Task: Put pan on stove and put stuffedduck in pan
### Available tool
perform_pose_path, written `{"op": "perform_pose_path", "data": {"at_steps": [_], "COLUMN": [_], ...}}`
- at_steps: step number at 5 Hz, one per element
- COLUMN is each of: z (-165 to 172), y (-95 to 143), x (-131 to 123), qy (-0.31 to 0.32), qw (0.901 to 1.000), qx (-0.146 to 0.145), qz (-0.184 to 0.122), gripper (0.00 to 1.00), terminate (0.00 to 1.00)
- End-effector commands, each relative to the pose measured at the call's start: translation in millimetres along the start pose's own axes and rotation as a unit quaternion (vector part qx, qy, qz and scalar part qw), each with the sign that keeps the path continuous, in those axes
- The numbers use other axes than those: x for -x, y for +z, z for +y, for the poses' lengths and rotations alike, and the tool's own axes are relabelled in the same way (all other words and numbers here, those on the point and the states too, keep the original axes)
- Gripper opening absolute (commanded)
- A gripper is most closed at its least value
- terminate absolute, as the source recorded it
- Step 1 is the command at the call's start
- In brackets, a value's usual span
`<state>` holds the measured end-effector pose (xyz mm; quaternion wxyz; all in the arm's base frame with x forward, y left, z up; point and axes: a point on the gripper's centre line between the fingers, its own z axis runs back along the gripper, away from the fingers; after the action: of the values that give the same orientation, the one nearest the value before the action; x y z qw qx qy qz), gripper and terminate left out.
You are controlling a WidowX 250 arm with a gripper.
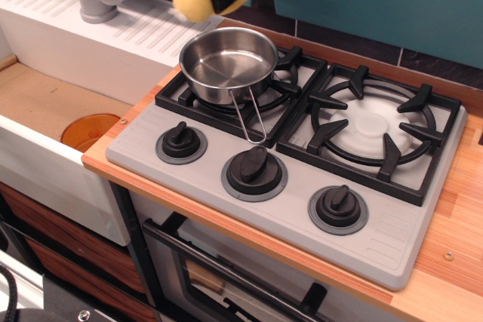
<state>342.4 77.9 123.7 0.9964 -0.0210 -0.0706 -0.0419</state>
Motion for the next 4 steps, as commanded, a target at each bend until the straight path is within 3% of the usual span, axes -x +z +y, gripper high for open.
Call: {"op": "perform_pose_path", "data": {"at_steps": [1, 4], "z": [-5.2, -17.6], "y": [11.8, 21.9], "x": [-17.1, -15.0], "qy": [-0.015, 0.000], "qw": [0.9989, 0.9989], "qx": [-0.012, -0.028], "qz": [-0.042, -0.036], "gripper": [1.00, 1.00], "terminate": [0.00, 0.00]}}
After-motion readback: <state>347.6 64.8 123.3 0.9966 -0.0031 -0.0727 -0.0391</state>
